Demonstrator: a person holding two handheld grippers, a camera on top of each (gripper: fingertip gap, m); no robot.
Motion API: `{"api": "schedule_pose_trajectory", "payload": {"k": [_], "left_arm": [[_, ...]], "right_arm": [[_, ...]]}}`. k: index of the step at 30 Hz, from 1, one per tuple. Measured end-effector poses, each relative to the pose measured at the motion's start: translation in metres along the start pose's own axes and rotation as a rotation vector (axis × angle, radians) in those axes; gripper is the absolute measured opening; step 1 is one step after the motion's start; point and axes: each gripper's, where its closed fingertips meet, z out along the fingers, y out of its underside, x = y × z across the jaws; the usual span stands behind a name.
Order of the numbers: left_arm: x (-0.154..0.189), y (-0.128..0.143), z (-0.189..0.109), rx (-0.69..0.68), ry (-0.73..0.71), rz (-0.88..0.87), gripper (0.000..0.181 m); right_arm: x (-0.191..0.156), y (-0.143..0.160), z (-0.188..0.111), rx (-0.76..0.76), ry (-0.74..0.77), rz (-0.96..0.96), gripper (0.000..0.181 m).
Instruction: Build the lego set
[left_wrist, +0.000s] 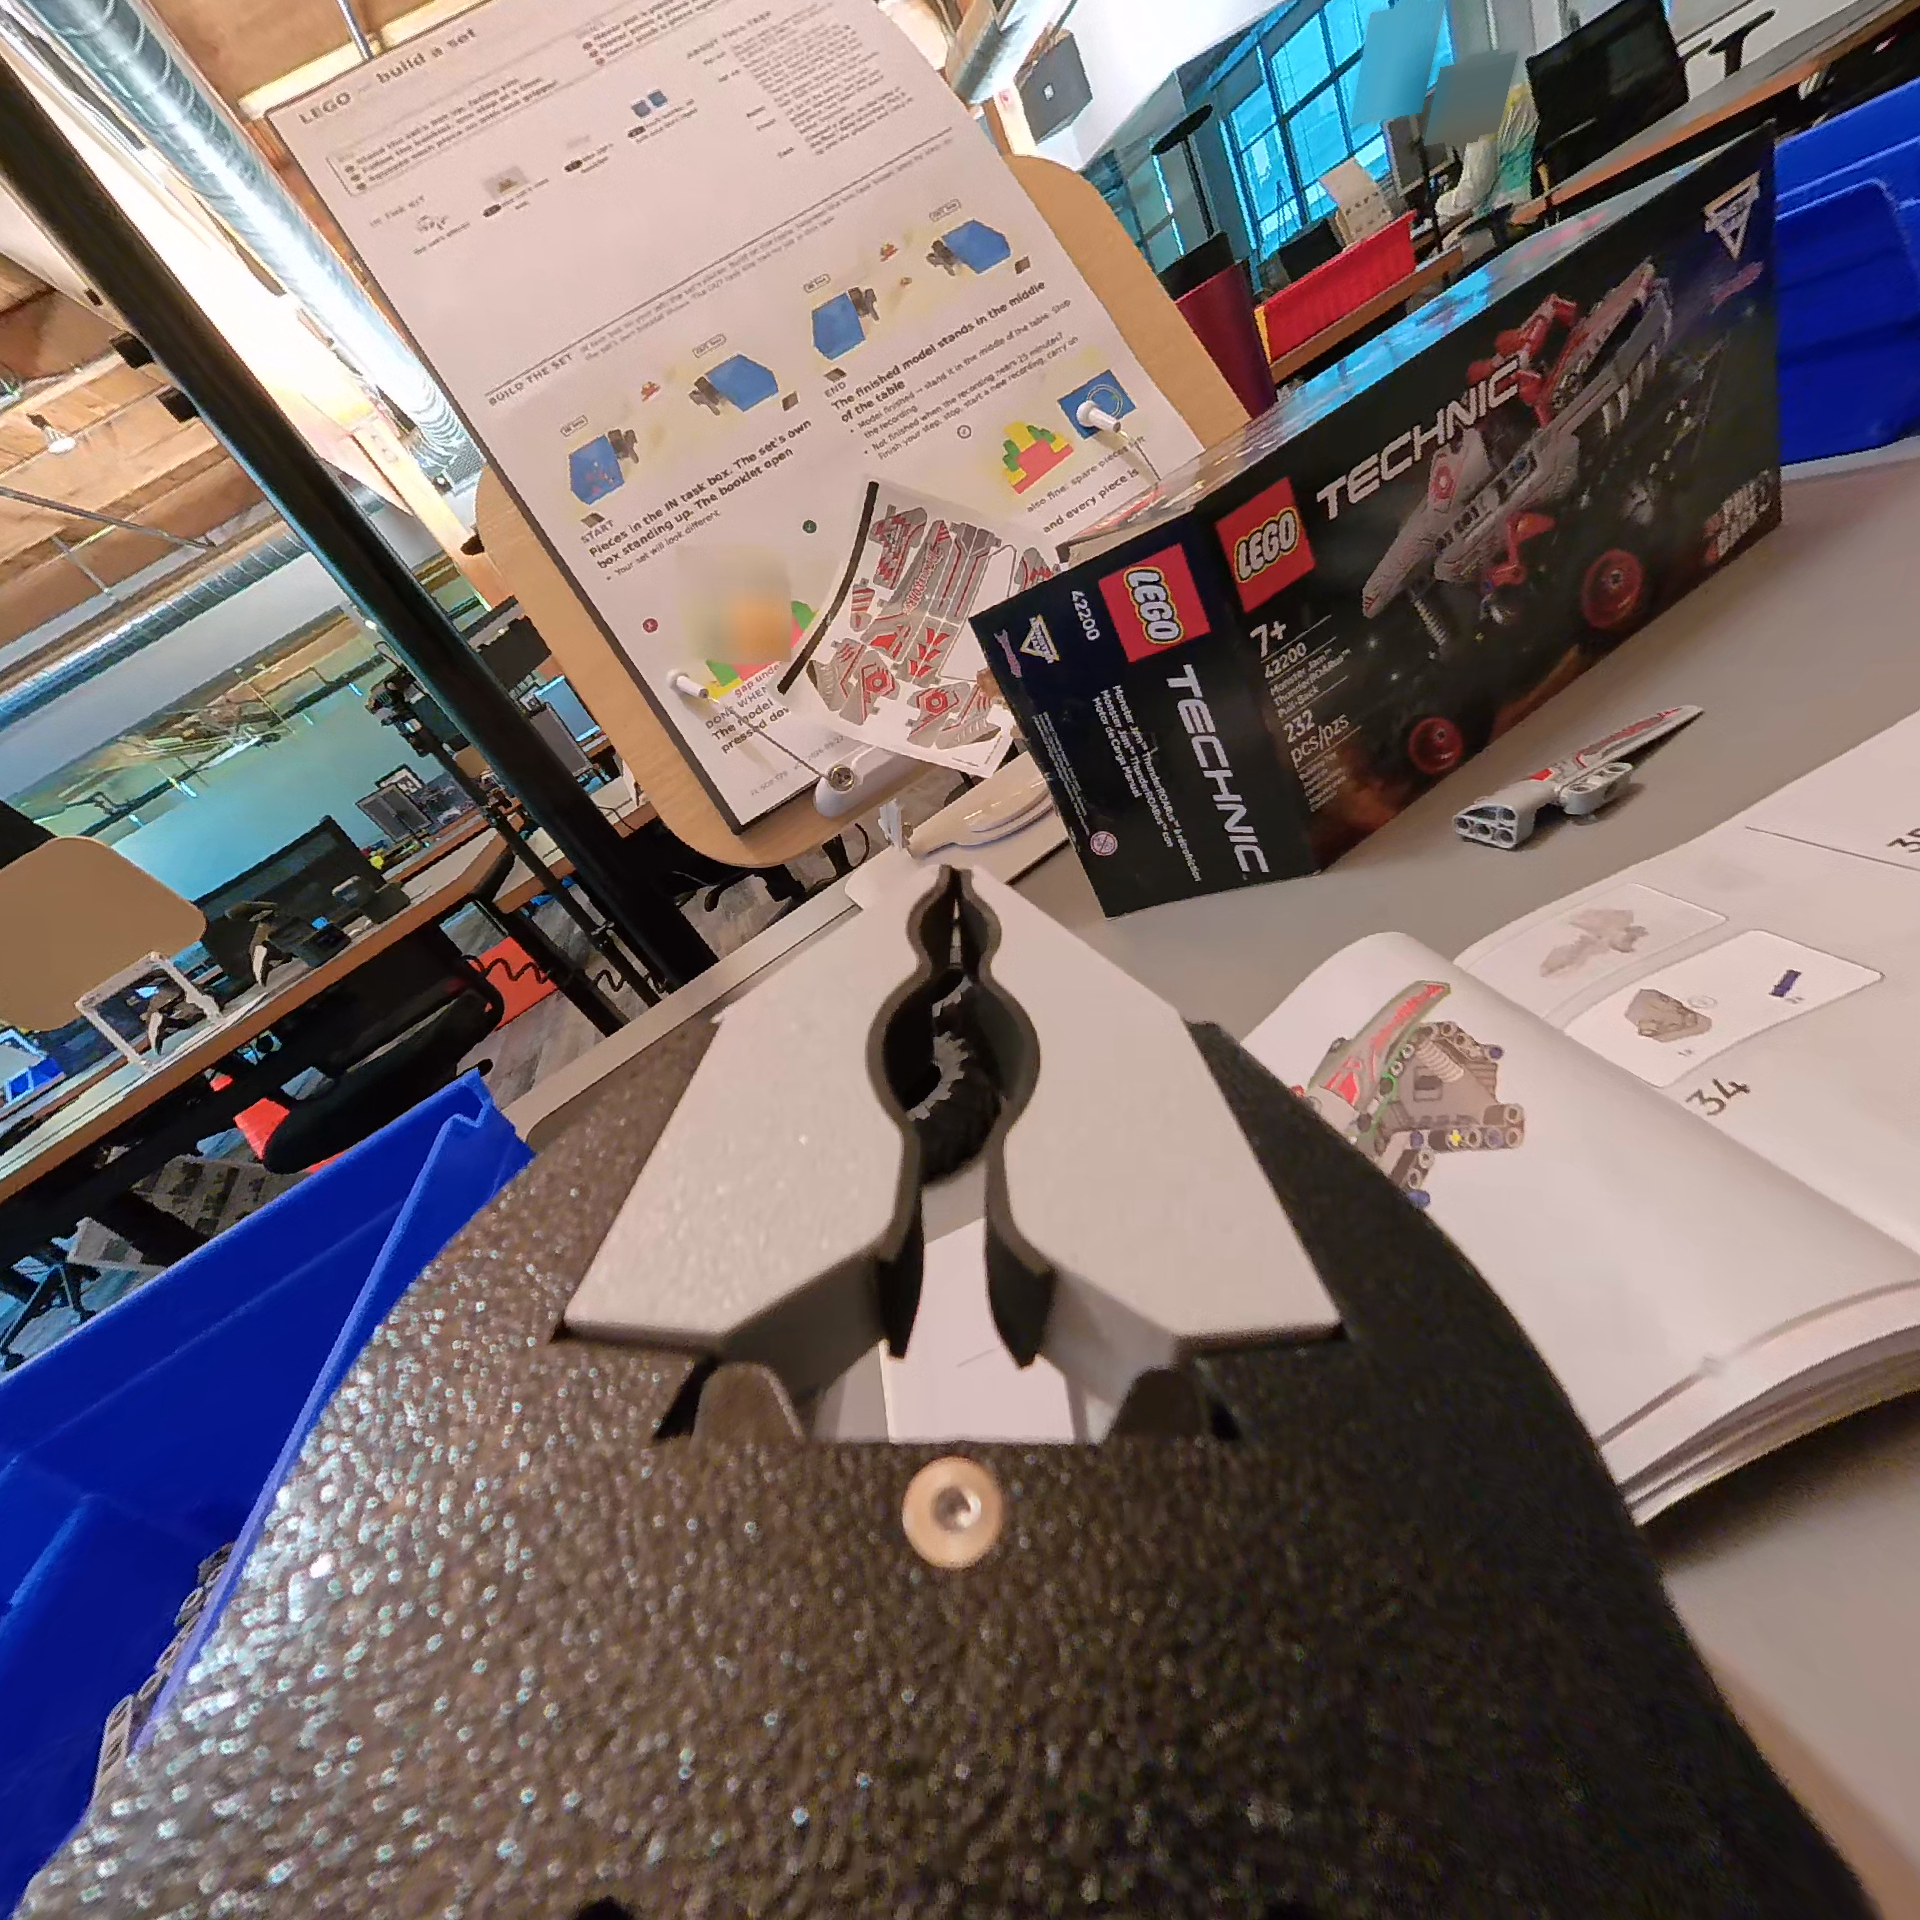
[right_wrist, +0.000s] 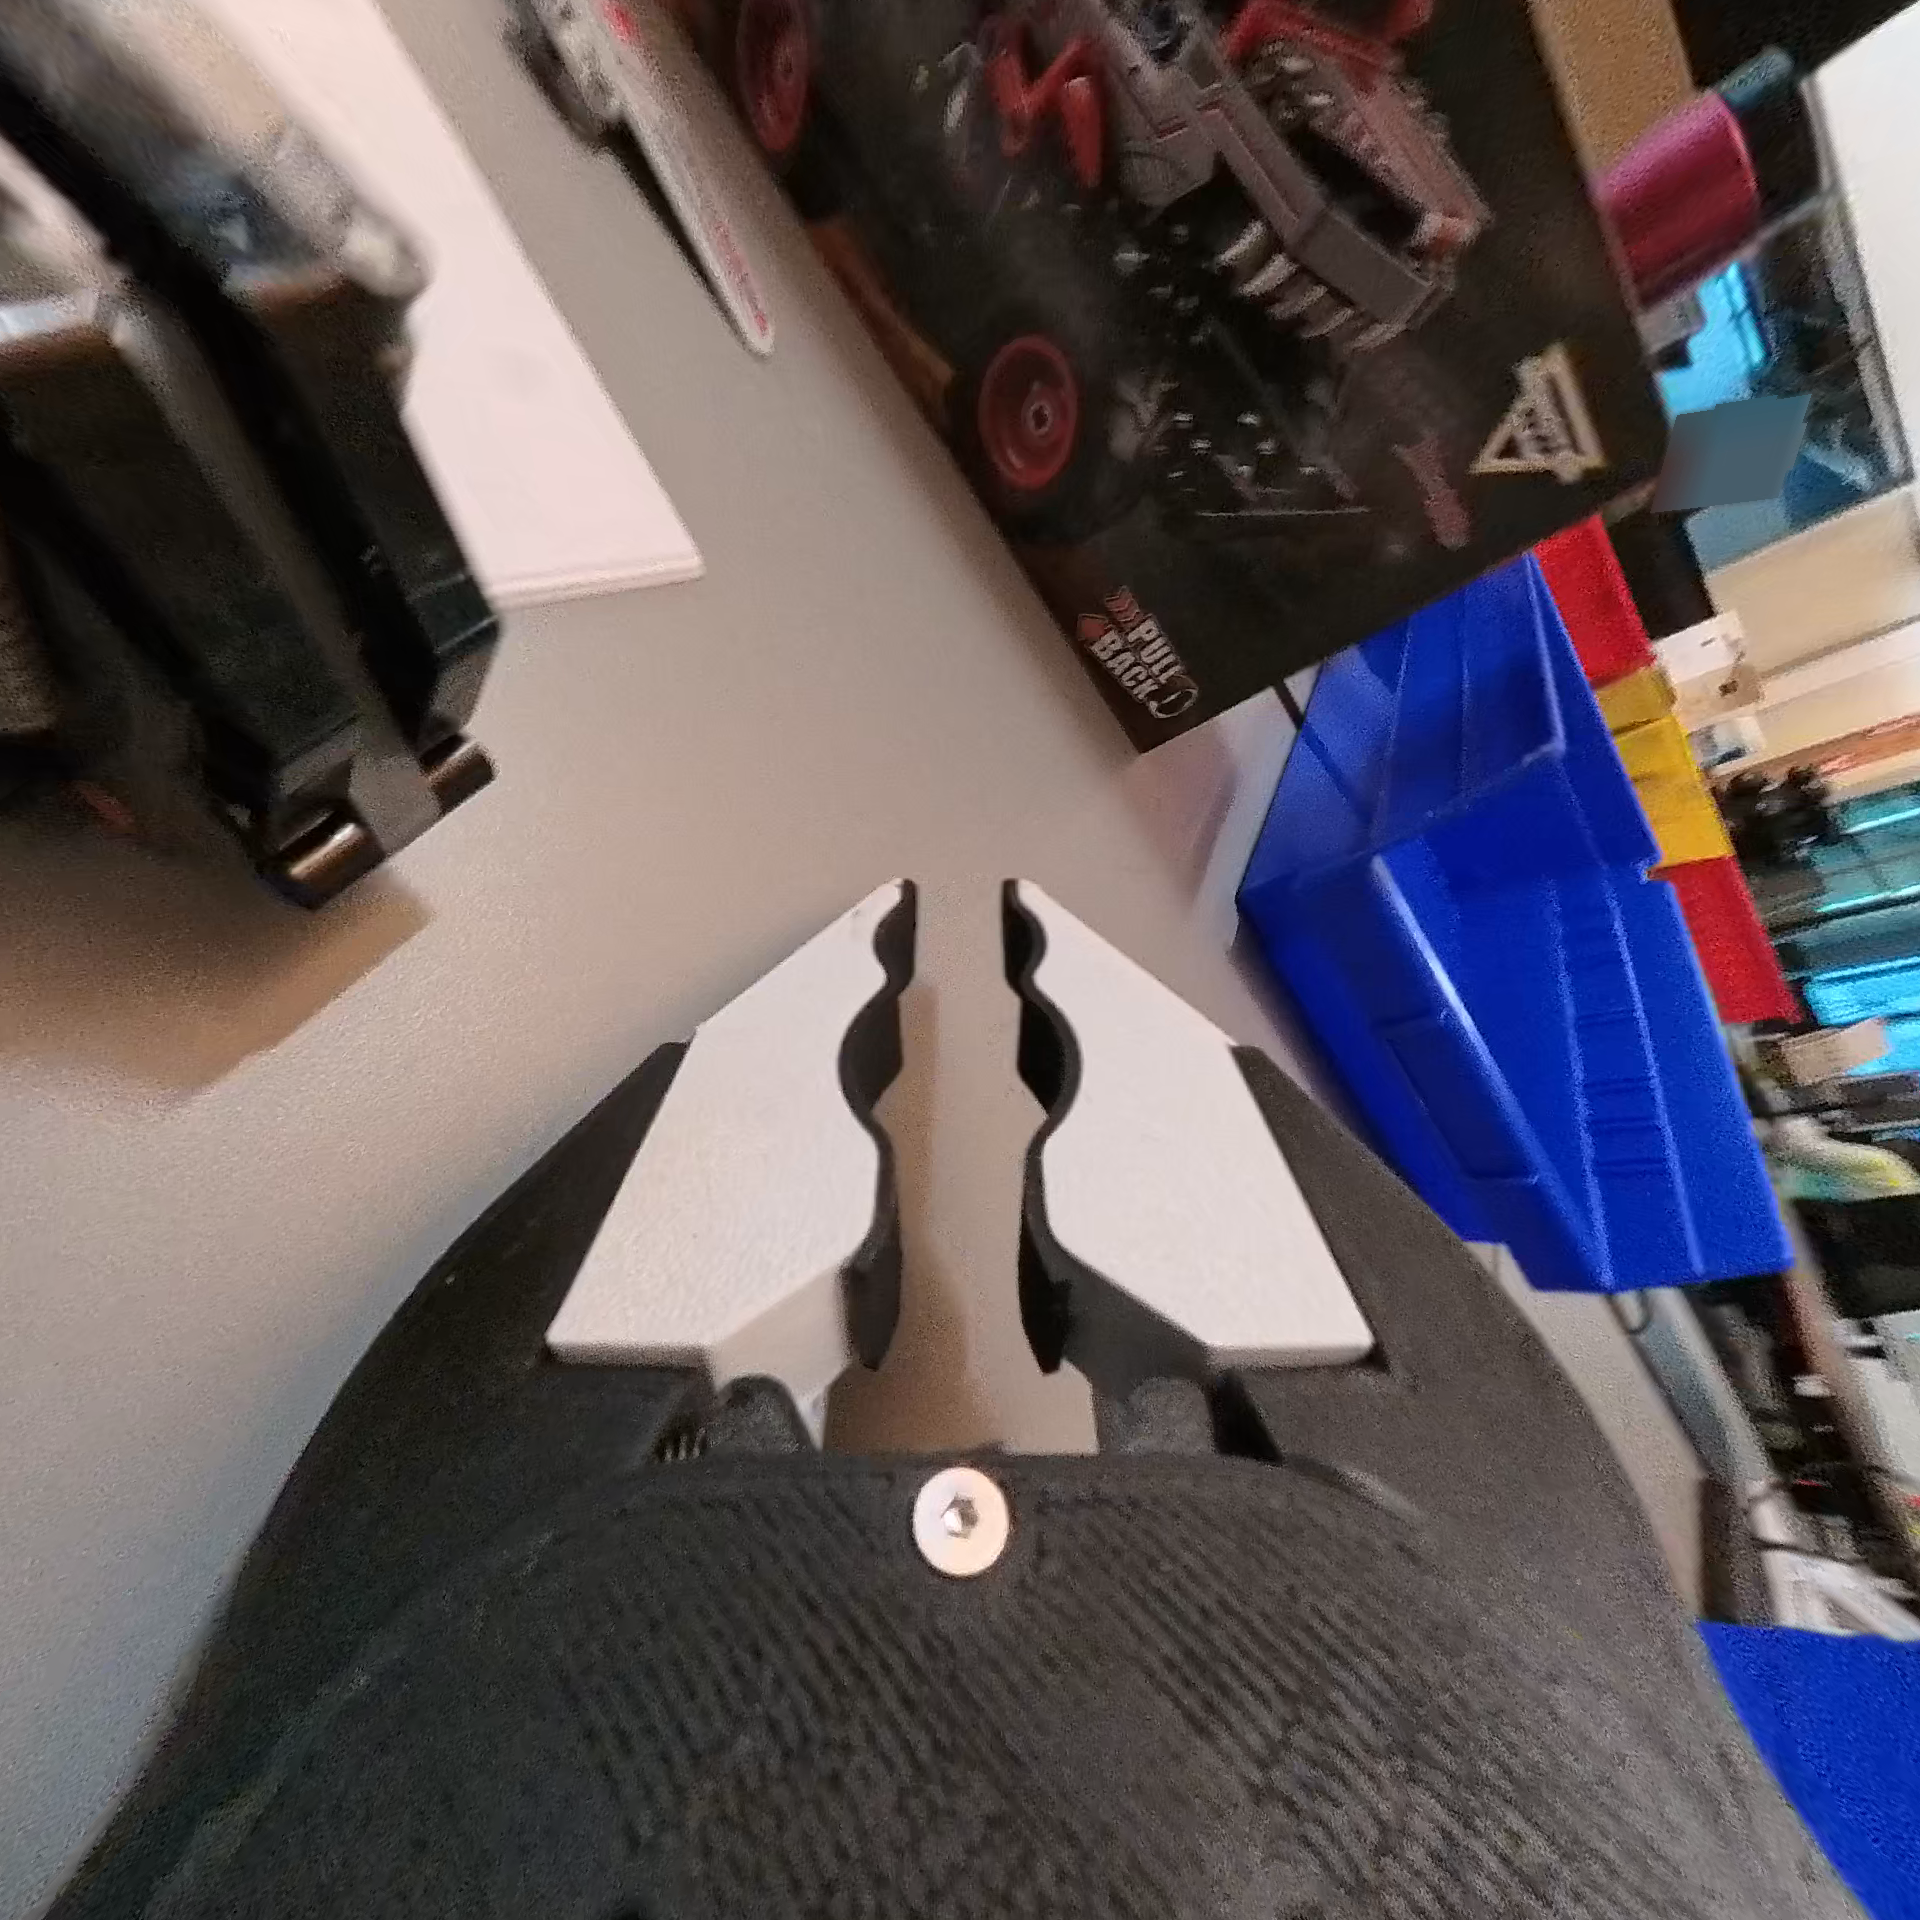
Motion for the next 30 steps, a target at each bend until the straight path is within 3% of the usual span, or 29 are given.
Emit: {"api": "schedule_pose_trajectory", "payload": {"k": [3,5,6,8,9,12,15,19,23,30], "left_arm": [[0.001,0.003,0.001,-0.005,0.003,-0.005,0.000],[0.000,0.004,0.001,-0.008,0.005,-0.008,0.000],[0.001,0.003,0.001,-0.007,0.005,-0.010,0.000],[0.002,0.003,0.001,-0.006,0.009,-0.010,0.000],[0.002,0.003,0.002,-0.007,0.012,-0.006,0.000],[0.004,0.003,0.001,-0.008,0.016,0.002,0.000],[0.002,-0.001,0.000,0.004,0.011,-0.003,0.000],[0.001,-0.001,0.000,0.002,0.004,0.008,0.000],[-0.009,-0.002,-0.002,0.007,-0.033,0.012,0.000],[-0.019,-0.003,-0.005,0.011,-0.051,-0.041,0.000]], "right_arm": [[0.011,-0.011,-0.027,-0.019,-0.089,0.149,0.038],[-0.013,-0.028,-0.050,-0.059,-0.320,0.326,0.078],[-0.022,-0.040,-0.061,-0.070,-0.402,0.396,0.071],[-0.042,-0.068,-0.076,-0.063,-0.513,0.447,0.091],[-0.047,-0.071,-0.080,-0.100,-0.519,0.434,0.092],[-0.028,-0.067,-0.083,-0.164,-0.404,0.417,0.092],[-0.027,-0.093,-0.088,-0.040,-0.458,0.523,0.074],[-0.045,-0.107,-0.083,-0.048,-0.479,0.470,0.081],[-0.055,-0.125,-0.076,-0.011,-0.508,0.540,0.073],[-0.068,-0.128,-0.069,-0.022,-0.534,0.544,0.046]]}}
